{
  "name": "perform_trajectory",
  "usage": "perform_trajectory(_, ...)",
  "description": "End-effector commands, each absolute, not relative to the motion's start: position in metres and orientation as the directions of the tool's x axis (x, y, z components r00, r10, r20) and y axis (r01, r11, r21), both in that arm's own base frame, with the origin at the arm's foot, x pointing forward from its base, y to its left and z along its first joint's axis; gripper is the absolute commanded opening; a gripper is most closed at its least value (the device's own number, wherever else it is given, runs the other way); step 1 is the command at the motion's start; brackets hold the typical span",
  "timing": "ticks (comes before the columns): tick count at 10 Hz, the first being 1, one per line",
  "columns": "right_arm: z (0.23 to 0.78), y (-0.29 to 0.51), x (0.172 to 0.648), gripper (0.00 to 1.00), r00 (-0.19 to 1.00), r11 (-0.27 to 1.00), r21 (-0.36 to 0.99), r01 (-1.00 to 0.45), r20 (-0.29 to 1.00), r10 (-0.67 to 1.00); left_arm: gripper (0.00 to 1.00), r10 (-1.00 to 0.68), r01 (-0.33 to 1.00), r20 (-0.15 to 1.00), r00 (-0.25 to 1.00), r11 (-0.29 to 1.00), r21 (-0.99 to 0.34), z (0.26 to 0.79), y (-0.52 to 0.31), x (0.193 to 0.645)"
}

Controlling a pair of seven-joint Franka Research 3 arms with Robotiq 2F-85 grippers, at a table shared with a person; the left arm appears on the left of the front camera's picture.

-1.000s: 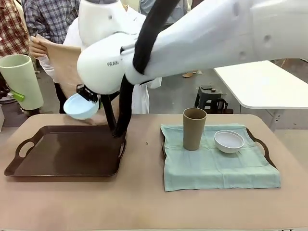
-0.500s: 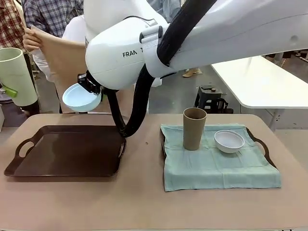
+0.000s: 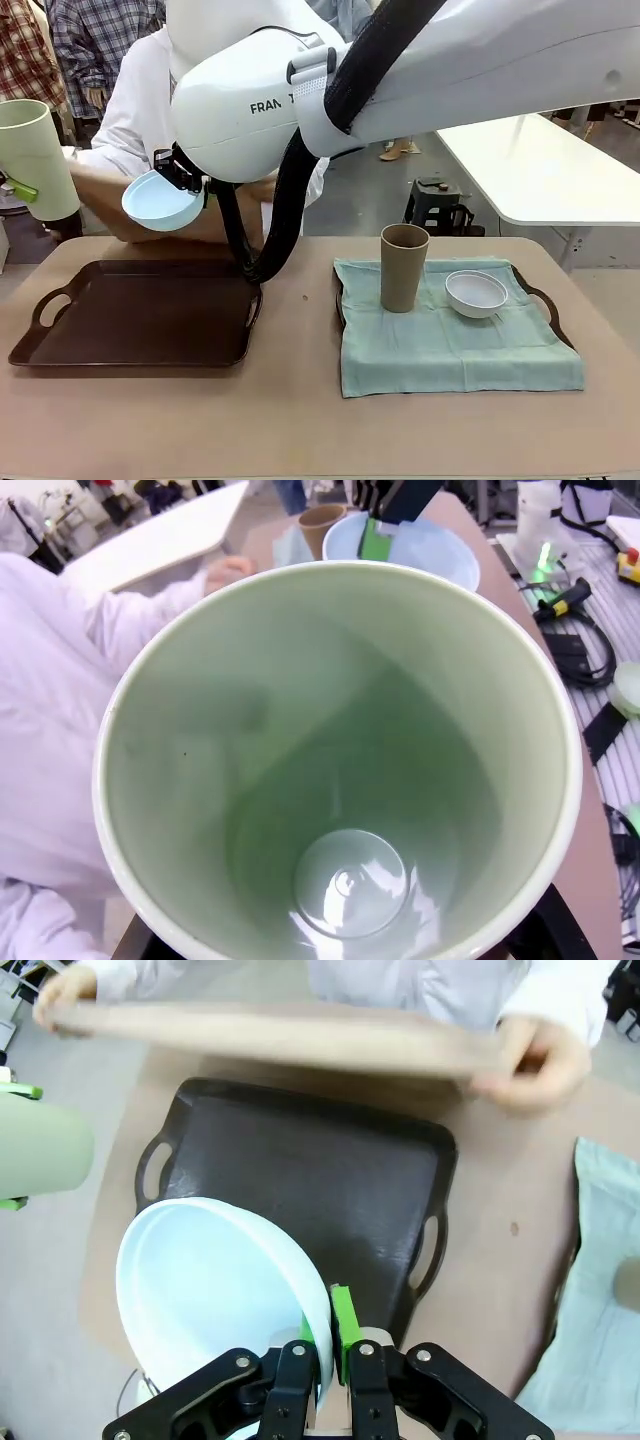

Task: Set up a tray with a mat and arrange the tableware.
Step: Pick up the Picnic Bowl and Reusable plastic cup from the Handle tray in front of the human's position and hold them in the air, then place the Picnic Bowl and Reusable plastic cup back onto the Handle tray in front of the human's position.

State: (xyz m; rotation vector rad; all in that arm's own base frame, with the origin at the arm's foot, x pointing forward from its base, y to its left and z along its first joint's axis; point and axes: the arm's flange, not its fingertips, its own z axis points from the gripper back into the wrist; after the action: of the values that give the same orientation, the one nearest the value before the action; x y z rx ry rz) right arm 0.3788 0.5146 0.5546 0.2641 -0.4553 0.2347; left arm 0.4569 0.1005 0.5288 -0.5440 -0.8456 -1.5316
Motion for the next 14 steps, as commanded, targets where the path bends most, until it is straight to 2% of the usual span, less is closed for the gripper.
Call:
perform_trajectory(1,0.5555,0.5147,0.3785,0.00,0.869,0.945,0.180,-0.272,0.468,0.161,0.00,-0.639,0.979,0.753,-0.153,0.007,0.205,0.5315,0.1005,0.4583)
perform_trajectory(14,0.5555,0.5147,0.3785,0.00,0.869,0.945,0.180,-0.272,0.468,0.161,0.00,-0.639,0.979,0.753,-0.153,0.007,0.205,0.5315,0.1005,0.4583)
